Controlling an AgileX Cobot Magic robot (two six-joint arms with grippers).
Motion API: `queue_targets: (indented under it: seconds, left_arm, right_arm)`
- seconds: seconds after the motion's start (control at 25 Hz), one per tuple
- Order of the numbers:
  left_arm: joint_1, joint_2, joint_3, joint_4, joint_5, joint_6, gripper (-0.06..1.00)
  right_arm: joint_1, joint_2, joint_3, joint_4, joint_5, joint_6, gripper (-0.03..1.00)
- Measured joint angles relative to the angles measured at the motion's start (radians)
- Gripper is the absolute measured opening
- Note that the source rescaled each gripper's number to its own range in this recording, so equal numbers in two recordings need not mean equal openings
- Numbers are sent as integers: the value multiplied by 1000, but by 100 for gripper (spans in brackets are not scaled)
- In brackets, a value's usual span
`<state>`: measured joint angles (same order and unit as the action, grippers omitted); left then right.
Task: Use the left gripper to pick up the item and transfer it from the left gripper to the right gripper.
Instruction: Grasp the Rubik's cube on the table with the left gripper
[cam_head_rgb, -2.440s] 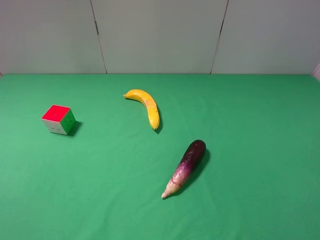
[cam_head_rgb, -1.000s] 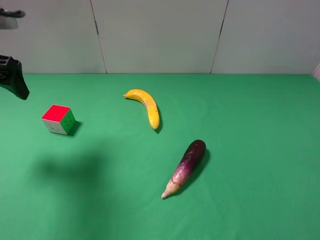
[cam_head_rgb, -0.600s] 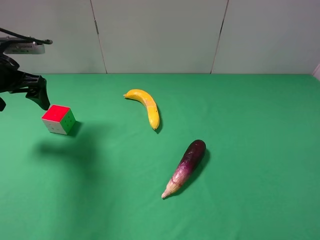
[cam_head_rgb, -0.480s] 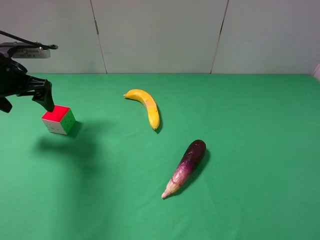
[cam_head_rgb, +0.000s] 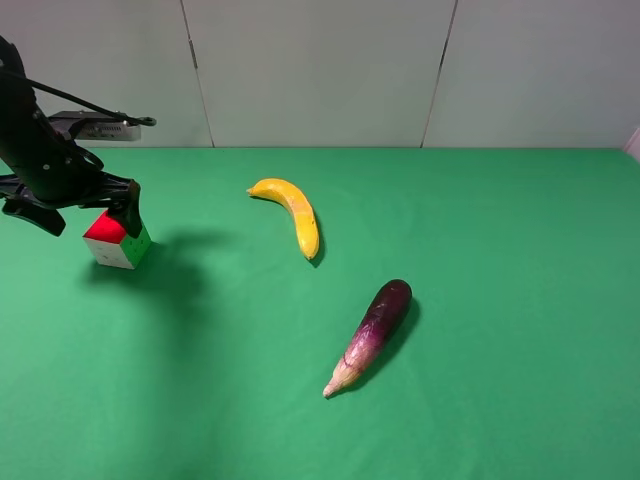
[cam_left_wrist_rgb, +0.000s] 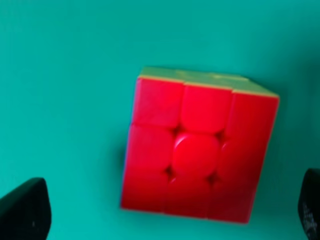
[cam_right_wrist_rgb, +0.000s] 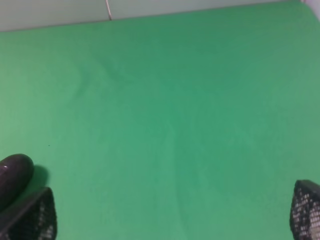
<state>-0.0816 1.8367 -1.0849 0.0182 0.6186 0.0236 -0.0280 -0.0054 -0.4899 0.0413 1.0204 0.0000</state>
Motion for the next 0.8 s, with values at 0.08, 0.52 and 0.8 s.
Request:
queue_targets:
  seconds: [0.08, 0.52, 0.8]
  left_arm:
    - [-12, 20, -9, 3, -12, 0, 100]
    - [-23, 98, -22, 4, -38, -12, 100]
    - [-23, 123, -22, 19, -48, -15, 69]
  right_arm:
    - [0, 0, 0, 0, 0, 0, 100]
    - [0, 0, 0, 0, 0, 0, 100]
    - [0, 0, 0, 0, 0, 0, 100]
